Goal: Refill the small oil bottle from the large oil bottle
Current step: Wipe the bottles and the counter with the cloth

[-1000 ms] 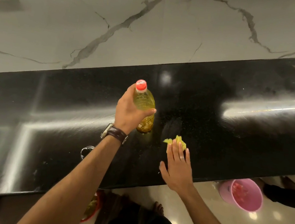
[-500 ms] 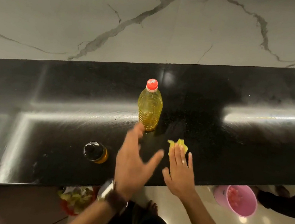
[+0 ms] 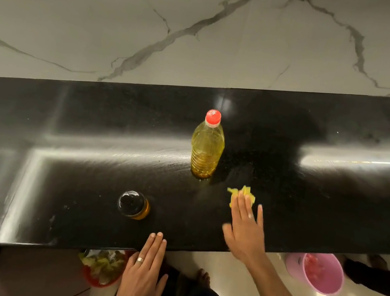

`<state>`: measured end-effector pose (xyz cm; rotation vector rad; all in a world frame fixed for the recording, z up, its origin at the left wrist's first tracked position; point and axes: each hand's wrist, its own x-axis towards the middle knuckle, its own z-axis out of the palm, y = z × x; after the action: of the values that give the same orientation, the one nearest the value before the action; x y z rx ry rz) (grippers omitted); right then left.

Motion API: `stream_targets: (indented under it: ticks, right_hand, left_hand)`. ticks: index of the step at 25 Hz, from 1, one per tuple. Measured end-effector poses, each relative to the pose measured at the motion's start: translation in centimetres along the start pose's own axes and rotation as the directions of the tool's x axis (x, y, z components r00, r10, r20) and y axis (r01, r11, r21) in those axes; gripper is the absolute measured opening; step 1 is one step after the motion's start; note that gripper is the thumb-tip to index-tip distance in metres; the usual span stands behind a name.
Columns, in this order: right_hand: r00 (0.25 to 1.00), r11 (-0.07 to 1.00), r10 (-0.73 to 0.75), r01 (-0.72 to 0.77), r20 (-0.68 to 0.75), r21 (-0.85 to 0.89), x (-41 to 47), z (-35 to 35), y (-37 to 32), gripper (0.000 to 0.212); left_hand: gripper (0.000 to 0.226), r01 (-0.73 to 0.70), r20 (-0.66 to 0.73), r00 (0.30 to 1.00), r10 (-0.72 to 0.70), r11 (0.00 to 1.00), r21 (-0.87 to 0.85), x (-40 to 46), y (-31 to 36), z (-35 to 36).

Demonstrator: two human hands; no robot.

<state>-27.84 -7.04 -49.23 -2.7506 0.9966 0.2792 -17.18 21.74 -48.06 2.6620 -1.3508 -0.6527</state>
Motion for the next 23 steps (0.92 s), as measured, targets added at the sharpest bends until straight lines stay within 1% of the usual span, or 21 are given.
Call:
stream_targets:
  ticks: [1, 3, 4, 5, 7, 8, 9, 10, 11, 12, 13, 14, 15, 17, 18, 20, 21, 22, 23]
  right_hand:
    - [1.000, 0.999, 0.028, -0.028, 0.003, 0.020, 2.7, -0.8, -0.9, 0.082]
    - [0.999, 1.000, -0.007, 0.007, 0.031, 0.016, 5.5, -1.5, -3.5, 0.083]
    - [0.998, 0.998, -0.059, 0.058, 0.036, 0.019, 5.1, -1.2, -4.5, 0.083]
    - [0.989, 0.990, -0.143, 0.142, 0.036, 0.015, 3.6, -0.5, -5.1, 0.084]
    - [0.938, 0.939, -0.343, 0.342, 0.059, 0.014, -2.0, 1.6, -4.9, 0.089]
    - [0.908, 0.913, -0.407, 0.409, 0.094, 0.006, -4.4, 2.1, -3.9, 0.091]
    - [0.905, 0.909, -0.415, 0.417, 0.091, -0.008, -5.5, 2.3, -2.4, 0.093]
    - [0.930, 0.933, -0.358, 0.360, 0.082, -0.008, -5.0, 2.1, -1.3, 0.092]
    - [0.963, 0.964, -0.263, 0.264, 0.056, -0.011, -3.3, 1.6, -0.8, 0.088]
    - [0.985, 0.986, -0.167, 0.167, 0.043, 0.000, -1.1, 0.6, -1.2, 0.085]
    - [0.995, 0.995, -0.101, 0.100, 0.025, 0.014, 1.3, -0.3, -2.2, 0.082]
    - [0.996, 0.997, -0.078, 0.078, 0.037, 0.023, 3.2, -1.0, -3.9, 0.081]
    - [0.994, 0.995, -0.101, 0.100, 0.049, 0.027, 4.2, -1.3, -5.8, 0.082]
    - [0.975, 0.975, -0.218, 0.215, 0.051, 0.058, 3.4, -0.3, -8.9, 0.084]
    - [0.956, 0.958, -0.282, 0.277, 0.076, 0.070, 1.8, 0.5, -9.5, 0.085]
    - [0.922, 0.926, -0.376, 0.369, 0.093, 0.077, -1.3, 1.8, -8.4, 0.088]
    - [0.915, 0.919, -0.394, 0.389, 0.088, 0.071, -1.9, 1.9, -7.2, 0.089]
    - [0.925, 0.929, -0.370, 0.367, 0.080, 0.058, -1.6, 1.8, -6.2, 0.089]
    - [0.947, 0.949, -0.315, 0.313, 0.061, 0.040, -0.6, 1.4, -5.8, 0.088]
  left_hand:
    - [0.107, 0.004, 0.010, 1.000, -0.004, 1.000, -0.007, 0.0, -0.1, -0.1]
    - [0.104, 0.008, 0.057, 0.998, -0.007, 1.000, -0.015, 0.0, 0.0, -0.5]
    - [0.103, 0.004, 0.070, 0.998, -0.003, 1.000, -0.012, 0.0, 0.0, -0.6]
    - [0.103, -0.008, 0.061, 0.998, 0.009, 1.000, -0.009, 0.1, -0.2, -0.5]
    - [0.102, -0.017, 0.072, 0.997, 0.018, 1.000, -0.022, 0.0, -0.4, -0.7]
    - [0.102, -0.018, 0.080, 0.997, 0.020, 1.000, -0.025, -0.2, -0.5, -0.5]
    - [0.101, -0.025, 0.066, 0.997, 0.027, 0.999, -0.025, -0.2, -0.7, -0.4]
    - [0.101, -0.040, 0.047, 0.998, 0.042, 0.999, -0.033, -0.3, -0.8, -0.3]
    - [0.100, -0.052, 0.030, 0.998, 0.053, 0.998, -0.037, -0.3, -1.0, -0.1]
    - [0.097, -0.051, 0.048, 0.997, 0.052, 0.998, -0.037, -0.4, -1.1, -0.1]
    - [0.095, -0.048, 0.046, 0.998, 0.049, 0.998, -0.028, -0.3, -1.2, -0.2]
    - [0.094, -0.045, 0.037, 0.998, 0.045, 0.999, -0.019, -0.3, -1.3, -0.4]
    - [0.093, -0.047, 0.040, 0.998, 0.047, 0.999, -0.004, -0.2, -1.3, -0.5]
    - [0.089, -0.060, 0.115, 0.991, 0.062, 0.998, -0.015, -0.1, -1.4, -0.5]
    - [0.087, -0.073, 0.124, 0.989, 0.076, 0.997, -0.024, -0.1, -1.5, -0.3]
    - [0.085, -0.092, 0.122, 0.988, 0.092, 0.996, -0.002, 0.0, -1.5, -0.2]
    - [0.085, -0.090, 0.136, 0.987, 0.089, 0.996, 0.002, 0.1, -1.5, -0.1]
    - [0.085, -0.084, 0.144, 0.986, 0.084, 0.996, -0.008, 0.1, -1.6, 0.0]
    - [0.085, -0.083, 0.141, 0.986, 0.084, 0.996, -0.014, 0.2, -1.7, 0.0]
